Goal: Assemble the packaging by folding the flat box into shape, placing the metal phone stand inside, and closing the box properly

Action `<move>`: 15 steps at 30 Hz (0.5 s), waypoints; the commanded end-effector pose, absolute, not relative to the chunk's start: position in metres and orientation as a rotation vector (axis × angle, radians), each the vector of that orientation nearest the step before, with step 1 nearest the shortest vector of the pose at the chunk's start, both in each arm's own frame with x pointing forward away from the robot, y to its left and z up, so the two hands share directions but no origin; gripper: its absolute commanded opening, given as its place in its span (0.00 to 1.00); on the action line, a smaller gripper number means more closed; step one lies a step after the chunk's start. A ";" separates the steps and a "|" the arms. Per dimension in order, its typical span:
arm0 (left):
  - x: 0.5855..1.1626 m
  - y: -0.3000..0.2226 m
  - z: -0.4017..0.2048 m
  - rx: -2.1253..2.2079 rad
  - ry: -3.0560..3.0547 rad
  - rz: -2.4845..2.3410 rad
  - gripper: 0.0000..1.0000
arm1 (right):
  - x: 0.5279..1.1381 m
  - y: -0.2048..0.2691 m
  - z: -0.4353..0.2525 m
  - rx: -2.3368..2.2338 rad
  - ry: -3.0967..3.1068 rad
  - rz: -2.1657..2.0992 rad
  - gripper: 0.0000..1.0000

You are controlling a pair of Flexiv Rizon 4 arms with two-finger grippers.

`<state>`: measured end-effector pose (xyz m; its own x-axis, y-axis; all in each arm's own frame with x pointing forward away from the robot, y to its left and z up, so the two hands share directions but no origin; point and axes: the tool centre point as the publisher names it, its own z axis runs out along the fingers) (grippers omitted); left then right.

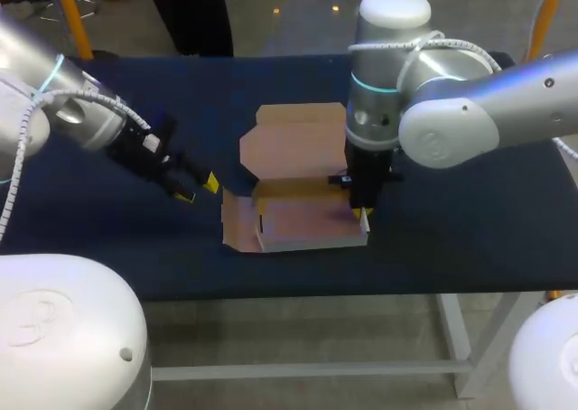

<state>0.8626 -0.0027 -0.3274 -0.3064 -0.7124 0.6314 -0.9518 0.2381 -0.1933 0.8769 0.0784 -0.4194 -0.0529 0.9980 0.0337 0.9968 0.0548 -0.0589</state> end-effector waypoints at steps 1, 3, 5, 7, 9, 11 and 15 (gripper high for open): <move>0.867 -0.011 -0.340 1.511 -2.117 0.785 0.72 | 0.878 0.079 -0.419 -2.114 -2.232 0.035 0.00; 0.868 -0.013 -0.344 1.518 -2.127 0.785 0.75 | 0.878 0.079 -0.419 -2.114 -2.232 0.035 0.00; 0.869 -0.016 -0.348 1.516 -2.144 0.789 0.78 | 0.878 0.079 -0.419 -2.114 -2.232 0.035 0.00; 0.870 -0.018 -0.352 1.521 -2.149 0.783 0.72 | 0.878 0.079 -0.419 -2.114 -2.232 0.035 0.00; 0.872 -0.020 -0.357 1.526 -2.158 0.774 0.73 | 0.878 0.079 -0.419 -2.114 -2.232 0.035 0.00; 0.874 -0.021 -0.362 1.539 -2.152 0.766 0.66 | 0.878 0.079 -0.419 -2.114 -2.232 0.035 0.00; 0.876 -0.023 -0.371 1.549 -2.144 0.750 0.60 | 0.878 0.079 -0.419 -2.114 -2.232 0.035 0.00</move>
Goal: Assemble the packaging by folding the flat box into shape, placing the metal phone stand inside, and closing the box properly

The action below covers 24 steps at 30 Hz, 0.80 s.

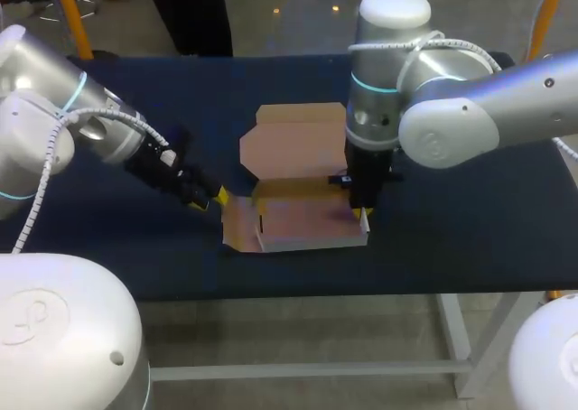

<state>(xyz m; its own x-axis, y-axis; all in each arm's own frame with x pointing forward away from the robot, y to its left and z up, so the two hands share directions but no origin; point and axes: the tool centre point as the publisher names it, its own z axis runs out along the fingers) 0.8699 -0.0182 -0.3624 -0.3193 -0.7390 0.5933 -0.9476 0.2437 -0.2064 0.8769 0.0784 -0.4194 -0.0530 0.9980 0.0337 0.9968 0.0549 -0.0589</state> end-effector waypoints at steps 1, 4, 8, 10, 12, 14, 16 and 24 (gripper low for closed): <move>0.875 -0.023 -0.373 1.552 -2.137 0.750 0.59 | 0.878 0.079 -0.419 -2.114 -2.232 0.035 0.00; 0.872 -0.027 -0.376 1.606 -2.119 0.738 0.46 | 0.878 0.079 -0.419 -2.114 -2.232 0.035 0.00; 0.869 -0.031 -0.379 1.661 -2.100 0.721 0.43 | 0.878 0.079 -0.419 -2.114 -2.232 0.035 0.00; 0.869 -0.034 -0.381 1.667 -2.097 0.717 0.39 | 0.878 0.079 -0.419 -2.114 -2.232 0.035 0.00; 0.869 -0.037 -0.383 1.679 -2.096 0.704 0.40 | 0.878 0.079 -0.419 -2.114 -2.232 0.035 0.00; 0.868 -0.039 -0.383 1.701 -2.088 0.693 0.31 | 0.878 0.079 -0.419 -2.114 -2.232 0.035 0.00; 0.865 -0.042 -0.382 1.708 -2.097 0.692 0.09 | 0.878 0.079 -0.419 -2.114 -2.232 0.035 0.00; 0.861 -0.052 -0.367 1.838 -2.136 0.592 0.00 | 0.878 0.079 -0.419 -2.114 -2.232 0.035 0.00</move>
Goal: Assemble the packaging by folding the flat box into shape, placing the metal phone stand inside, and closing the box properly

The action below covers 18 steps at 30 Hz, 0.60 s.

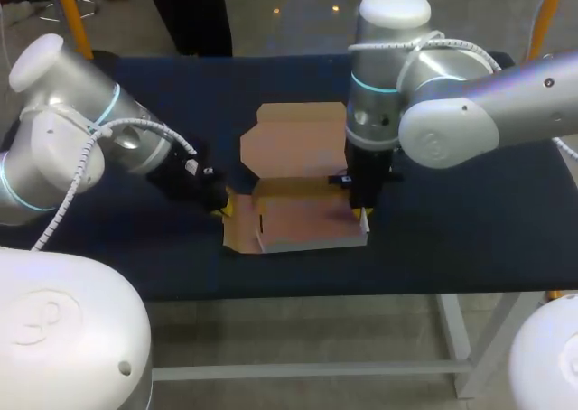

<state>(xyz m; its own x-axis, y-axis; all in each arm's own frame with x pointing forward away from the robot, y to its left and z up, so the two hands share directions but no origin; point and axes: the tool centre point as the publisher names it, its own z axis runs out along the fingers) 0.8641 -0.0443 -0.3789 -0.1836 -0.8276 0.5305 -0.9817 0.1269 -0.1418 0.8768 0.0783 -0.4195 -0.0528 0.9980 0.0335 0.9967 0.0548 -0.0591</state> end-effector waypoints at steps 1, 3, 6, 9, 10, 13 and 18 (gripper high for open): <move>0.862 -0.053 -0.365 1.850 -2.140 0.568 0.00 | 0.878 0.079 -0.419 -2.114 -2.232 0.035 0.00; 0.863 -0.056 -0.362 1.875 -2.159 0.536 0.00 | 0.878 0.079 -0.419 -2.114 -2.232 0.035 0.00; 0.866 -0.061 -0.358 1.936 -2.180 0.457 0.00 | 0.878 0.079 -0.419 -2.114 -2.232 0.035 0.00; 0.869 -0.067 -0.355 1.983 -2.206 0.383 0.00 | 0.878 0.079 -0.419 -2.114 -2.232 0.035 0.00; 0.869 -0.069 -0.354 1.985 -2.211 0.376 0.00 | 0.878 0.079 -0.419 -2.114 -2.232 0.035 0.00; 0.871 -0.075 -0.352 2.030 -2.233 0.322 0.00 | 0.878 0.079 -0.419 -2.114 -2.232 0.035 0.00; 0.875 -0.085 -0.351 2.061 -2.253 0.244 0.00 | 0.878 0.079 -0.419 -2.114 -2.232 0.035 0.00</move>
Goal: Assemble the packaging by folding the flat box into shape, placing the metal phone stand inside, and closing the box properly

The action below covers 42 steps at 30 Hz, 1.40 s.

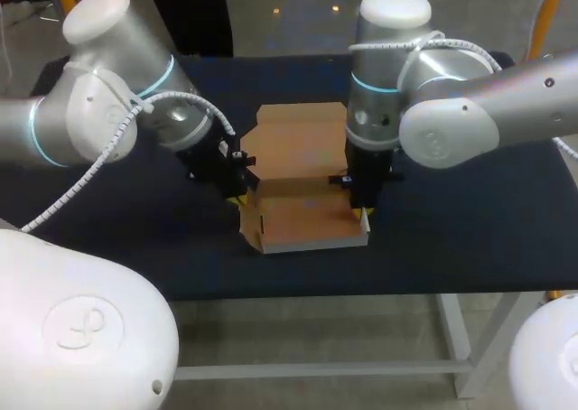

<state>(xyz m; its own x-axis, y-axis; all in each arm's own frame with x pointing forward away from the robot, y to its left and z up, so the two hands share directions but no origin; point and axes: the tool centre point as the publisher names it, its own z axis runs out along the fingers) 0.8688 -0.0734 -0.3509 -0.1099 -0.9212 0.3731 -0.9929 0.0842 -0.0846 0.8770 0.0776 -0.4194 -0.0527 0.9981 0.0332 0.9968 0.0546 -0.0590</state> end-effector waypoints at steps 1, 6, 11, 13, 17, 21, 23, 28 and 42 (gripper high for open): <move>0.875 -0.087 -0.351 2.072 -2.261 0.224 0.00 | 0.878 0.079 -0.419 -2.114 -2.232 0.035 0.00; 0.874 -0.090 -0.349 2.079 -2.274 0.204 0.23 | 0.878 0.079 -0.419 -2.114 -2.232 0.035 0.00; 0.868 -0.077 -0.338 2.071 -2.247 0.288 0.48 | 0.878 0.079 -0.419 -2.114 -2.232 0.035 0.00; 0.864 -0.066 -0.333 2.057 -2.222 0.348 0.51 | 0.878 0.079 -0.419 -2.114 -2.232 0.035 0.00; 0.859 -0.044 -0.326 2.017 -2.180 0.475 0.62 | 0.878 0.079 -0.419 -2.114 -2.232 0.035 0.00; 0.854 -0.022 -0.323 1.944 -2.137 0.598 0.64 | 0.878 0.079 -0.419 -2.114 -2.232 0.035 0.00; 0.852 -0.013 -0.323 1.910 -2.121 0.646 0.60 | 0.878 0.079 -0.419 -2.114 -2.232 0.035 0.00; 0.849 0.002 -0.329 1.843 -2.093 0.725 0.46 | 0.878 0.079 -0.419 -2.114 -2.232 0.035 0.00; 0.849 0.017 -0.347 1.771 -2.044 0.795 0.03 | 0.878 0.079 -0.419 -2.114 -2.232 0.035 0.00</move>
<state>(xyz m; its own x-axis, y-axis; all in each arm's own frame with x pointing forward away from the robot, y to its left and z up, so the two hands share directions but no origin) 0.8477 0.0160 -0.3427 -0.1755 -0.8150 0.5522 -0.9770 0.0753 -0.1993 0.8770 0.0781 -0.4195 -0.0530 0.9980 0.0339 0.9967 0.0549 -0.0590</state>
